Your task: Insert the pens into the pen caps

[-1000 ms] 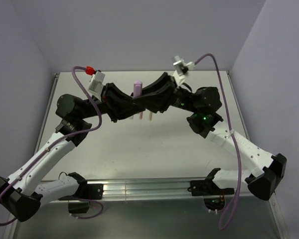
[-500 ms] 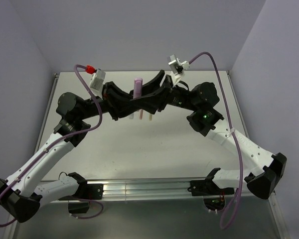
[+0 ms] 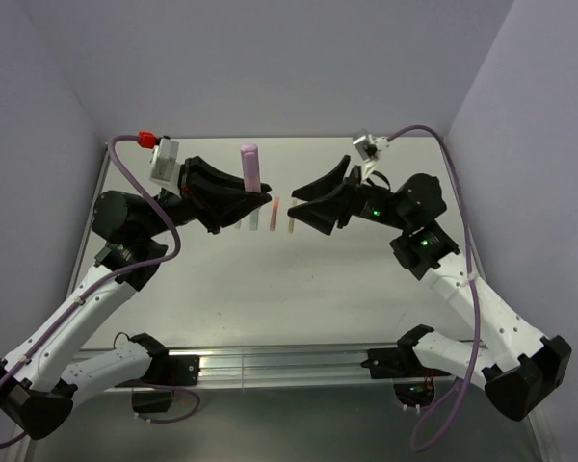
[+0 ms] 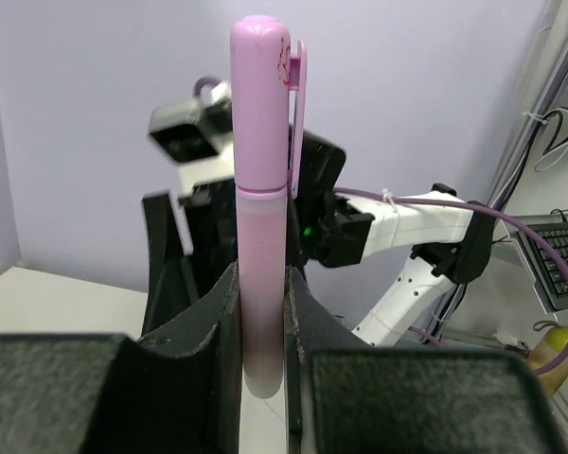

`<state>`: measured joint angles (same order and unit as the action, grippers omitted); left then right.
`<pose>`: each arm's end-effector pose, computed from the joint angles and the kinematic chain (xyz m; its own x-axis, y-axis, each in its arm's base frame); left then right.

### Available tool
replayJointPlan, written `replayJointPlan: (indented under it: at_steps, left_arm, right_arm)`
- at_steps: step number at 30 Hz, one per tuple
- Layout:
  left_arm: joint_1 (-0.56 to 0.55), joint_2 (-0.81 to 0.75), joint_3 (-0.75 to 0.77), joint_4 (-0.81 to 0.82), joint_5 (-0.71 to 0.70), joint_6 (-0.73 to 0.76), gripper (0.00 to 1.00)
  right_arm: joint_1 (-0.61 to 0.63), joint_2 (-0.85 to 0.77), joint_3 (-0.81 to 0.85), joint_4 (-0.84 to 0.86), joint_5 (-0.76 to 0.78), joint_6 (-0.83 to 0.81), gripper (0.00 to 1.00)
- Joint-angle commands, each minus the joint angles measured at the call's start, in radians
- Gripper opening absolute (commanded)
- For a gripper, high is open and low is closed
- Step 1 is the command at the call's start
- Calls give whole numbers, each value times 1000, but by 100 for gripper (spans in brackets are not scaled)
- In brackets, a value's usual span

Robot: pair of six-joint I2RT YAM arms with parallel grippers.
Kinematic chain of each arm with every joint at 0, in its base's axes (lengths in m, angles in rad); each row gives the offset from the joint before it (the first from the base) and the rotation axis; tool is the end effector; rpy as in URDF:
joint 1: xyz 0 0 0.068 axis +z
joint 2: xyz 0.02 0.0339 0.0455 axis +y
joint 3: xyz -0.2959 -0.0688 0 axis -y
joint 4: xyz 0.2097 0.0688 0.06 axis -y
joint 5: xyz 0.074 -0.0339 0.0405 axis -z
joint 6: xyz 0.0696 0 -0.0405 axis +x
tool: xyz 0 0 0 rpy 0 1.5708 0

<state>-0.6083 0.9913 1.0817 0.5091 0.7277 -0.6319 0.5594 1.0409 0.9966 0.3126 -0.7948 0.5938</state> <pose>0.1093 -0.1325 0.5109 -0.1446 -0.4367 -0.8879 0.9815 0.0507 -0.1848 0.1440 0.1487 0.4520 -0.3481 0.2444 -0.9050 -0.9172 0.1106 0.3827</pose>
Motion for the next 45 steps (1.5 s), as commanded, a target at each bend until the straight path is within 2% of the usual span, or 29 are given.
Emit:
replayJointPlan:
  at_steps: [1,6,15,28,45]
  left_arm:
    - [-1,-14,-46,51,-7,-25,0]
    - [-1,-16,-124,100,19,-77,0]
    - [-10,26,-239,253,62,-198,0]
    - [-94,113,-203,227,36,-166,0]
    - [-116,167,-128,193,33,-137,0]
  right_arm:
    - [-50,-87,51,26,9,-6,71]
    - [-88,-105,122,40,16,1,73]
    - [-87,-25,212,80,-7,26,74]
    - [-87,38,255,75,-4,20,74]
    - [-15,59,251,-15,26,-48,71]
